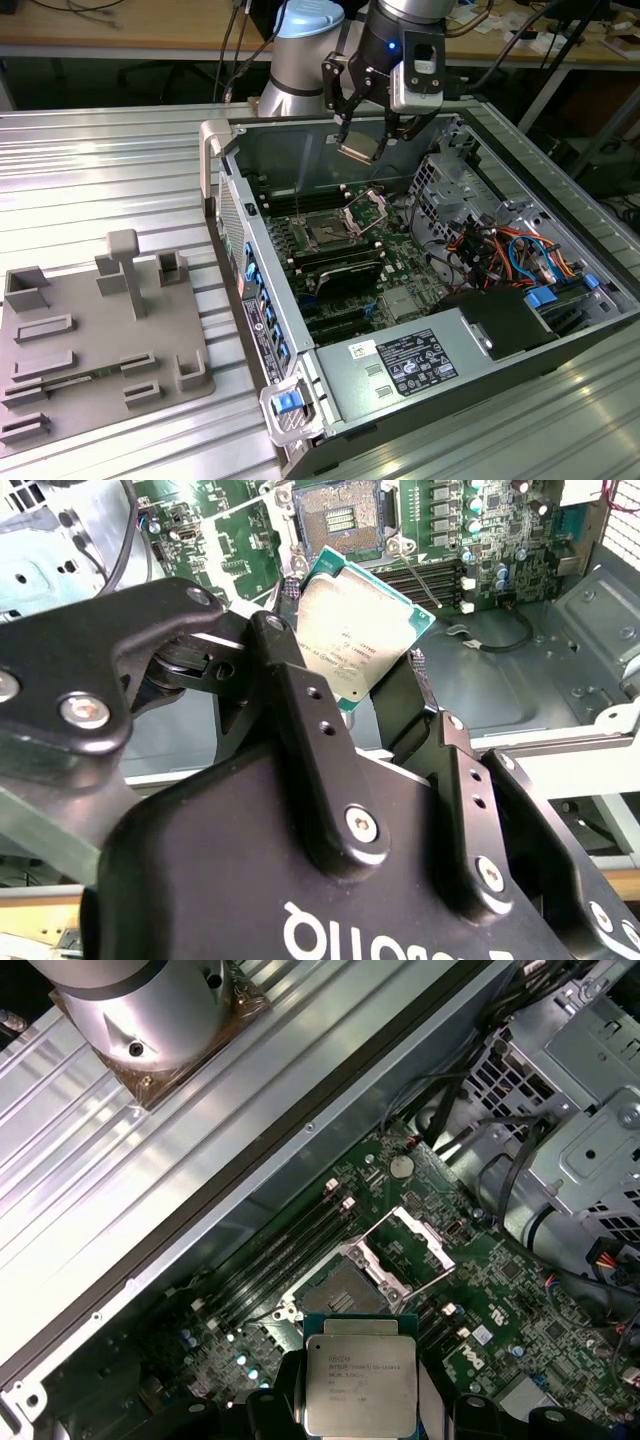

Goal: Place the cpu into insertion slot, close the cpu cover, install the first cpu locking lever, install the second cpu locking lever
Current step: 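Place the cpu into insertion slot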

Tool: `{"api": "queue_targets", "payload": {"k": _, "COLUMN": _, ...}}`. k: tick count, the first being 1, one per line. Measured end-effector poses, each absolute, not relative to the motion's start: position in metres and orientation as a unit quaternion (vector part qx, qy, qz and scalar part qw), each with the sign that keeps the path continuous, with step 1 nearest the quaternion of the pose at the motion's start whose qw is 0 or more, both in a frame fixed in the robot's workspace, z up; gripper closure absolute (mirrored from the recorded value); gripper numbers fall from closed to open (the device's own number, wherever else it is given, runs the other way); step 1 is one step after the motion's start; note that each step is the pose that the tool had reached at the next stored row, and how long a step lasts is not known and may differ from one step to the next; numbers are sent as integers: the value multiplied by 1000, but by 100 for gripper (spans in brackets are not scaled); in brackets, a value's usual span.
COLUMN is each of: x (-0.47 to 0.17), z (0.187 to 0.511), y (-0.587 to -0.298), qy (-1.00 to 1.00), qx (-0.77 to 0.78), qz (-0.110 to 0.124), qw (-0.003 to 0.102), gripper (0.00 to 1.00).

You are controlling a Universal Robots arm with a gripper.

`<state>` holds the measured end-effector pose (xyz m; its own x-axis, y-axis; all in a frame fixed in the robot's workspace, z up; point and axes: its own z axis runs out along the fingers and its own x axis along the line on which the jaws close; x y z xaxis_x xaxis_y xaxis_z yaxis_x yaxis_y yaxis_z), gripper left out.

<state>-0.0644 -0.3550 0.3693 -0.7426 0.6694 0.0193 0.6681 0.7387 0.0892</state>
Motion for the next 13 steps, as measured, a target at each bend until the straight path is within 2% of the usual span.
{"api": "queue_targets", "payload": {"k": 13, "x": -66, "z": 369, "y": -355, "qy": 925, "qx": 377, "qz": 45, "qw": 8, "gripper": 45}}
